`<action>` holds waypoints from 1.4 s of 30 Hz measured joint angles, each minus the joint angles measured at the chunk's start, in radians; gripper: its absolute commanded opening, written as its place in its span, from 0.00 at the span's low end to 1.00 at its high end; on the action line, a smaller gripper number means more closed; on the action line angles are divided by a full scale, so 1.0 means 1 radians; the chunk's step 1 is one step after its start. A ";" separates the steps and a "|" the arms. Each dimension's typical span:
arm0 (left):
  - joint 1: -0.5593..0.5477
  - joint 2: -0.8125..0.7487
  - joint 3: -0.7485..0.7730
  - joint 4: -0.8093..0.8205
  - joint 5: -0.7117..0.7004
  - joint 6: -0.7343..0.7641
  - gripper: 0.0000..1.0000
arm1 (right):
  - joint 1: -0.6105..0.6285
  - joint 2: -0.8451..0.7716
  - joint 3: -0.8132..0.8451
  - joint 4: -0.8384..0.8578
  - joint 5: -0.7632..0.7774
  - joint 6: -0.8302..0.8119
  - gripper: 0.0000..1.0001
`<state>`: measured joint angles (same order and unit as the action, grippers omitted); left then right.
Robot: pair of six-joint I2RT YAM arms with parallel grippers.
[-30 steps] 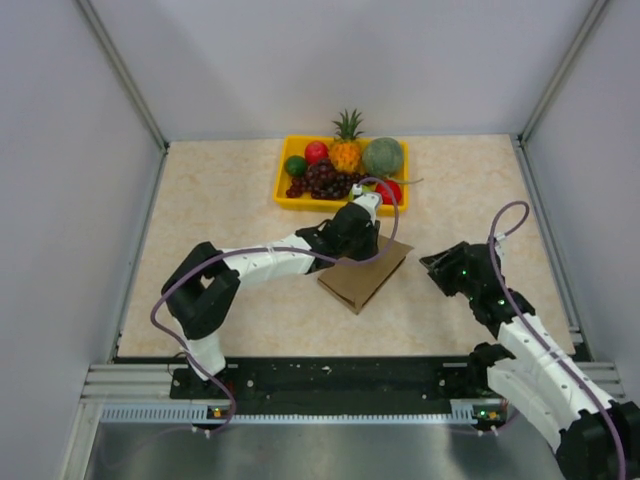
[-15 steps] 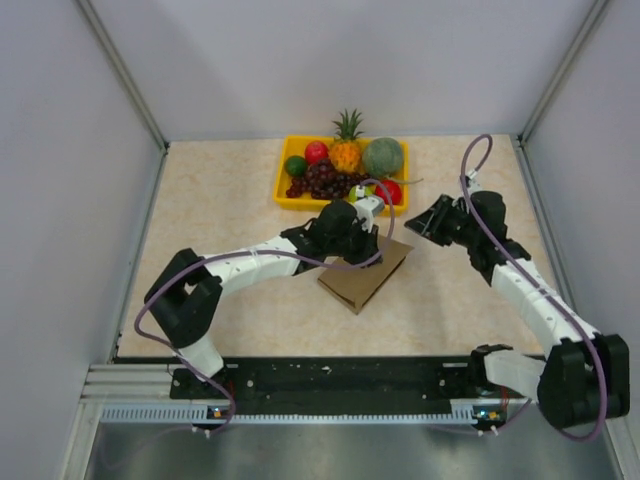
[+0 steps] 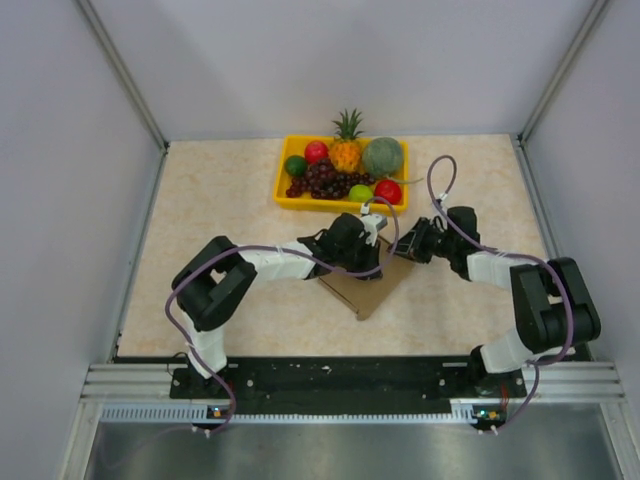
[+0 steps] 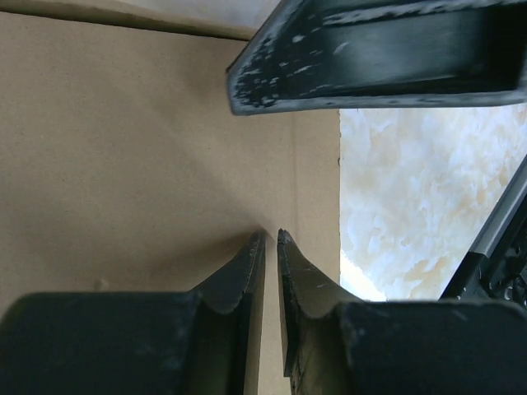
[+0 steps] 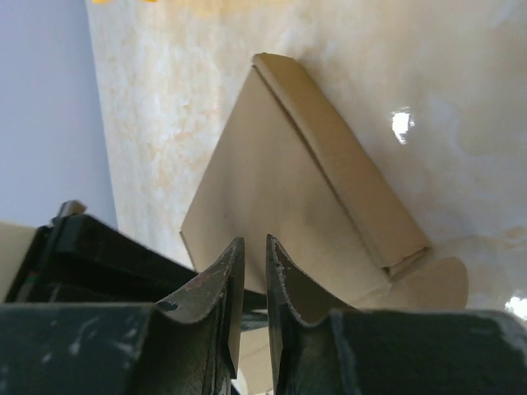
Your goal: Fold the paper box
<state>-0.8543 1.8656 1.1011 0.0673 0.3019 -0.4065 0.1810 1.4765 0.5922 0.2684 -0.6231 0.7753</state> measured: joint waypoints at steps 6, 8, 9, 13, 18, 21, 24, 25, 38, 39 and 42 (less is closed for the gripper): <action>-0.002 0.002 -0.004 0.018 0.004 0.004 0.36 | 0.000 0.076 -0.019 0.032 0.010 -0.045 0.30; -0.005 -0.012 -0.010 0.018 0.005 0.010 0.40 | 0.000 0.062 -0.013 0.006 0.011 -0.076 0.44; -0.006 -0.023 -0.014 0.013 0.003 0.014 0.42 | -0.002 0.046 0.000 -0.027 0.018 -0.103 0.48; -0.003 -0.142 -0.059 -0.069 -0.022 0.021 0.50 | -0.014 0.013 0.092 -0.163 0.032 -0.220 0.63; 0.015 -0.424 -0.206 -0.117 -0.068 -0.011 0.51 | -0.033 0.061 0.216 -0.270 0.008 -0.343 0.63; 0.049 -0.563 -0.334 -0.095 -0.072 -0.084 0.56 | -0.045 0.125 0.232 -0.293 -0.020 -0.373 0.60; 0.115 -0.645 -0.509 -0.037 -0.045 -0.203 0.61 | -0.049 0.166 0.217 -0.314 -0.050 -0.377 0.58; 0.139 -0.652 -0.565 -0.008 -0.027 -0.245 0.61 | -0.049 0.166 0.201 -0.315 -0.057 -0.377 0.56; 0.211 -0.600 -0.668 0.120 0.055 -0.462 0.64 | -0.053 0.156 0.023 -0.134 -0.125 -0.282 0.26; 0.227 -0.600 -0.668 0.119 0.058 -0.463 0.64 | -0.053 0.155 0.018 -0.125 -0.126 -0.277 0.24; 0.282 -0.601 -0.671 0.118 0.074 -0.471 0.64 | -0.053 0.154 0.015 -0.113 -0.124 -0.267 0.20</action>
<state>-0.5720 1.2644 0.4305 0.1852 0.3759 -0.8776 0.1276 1.6310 0.6071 0.1551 -0.7471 0.5087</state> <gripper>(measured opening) 0.639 0.319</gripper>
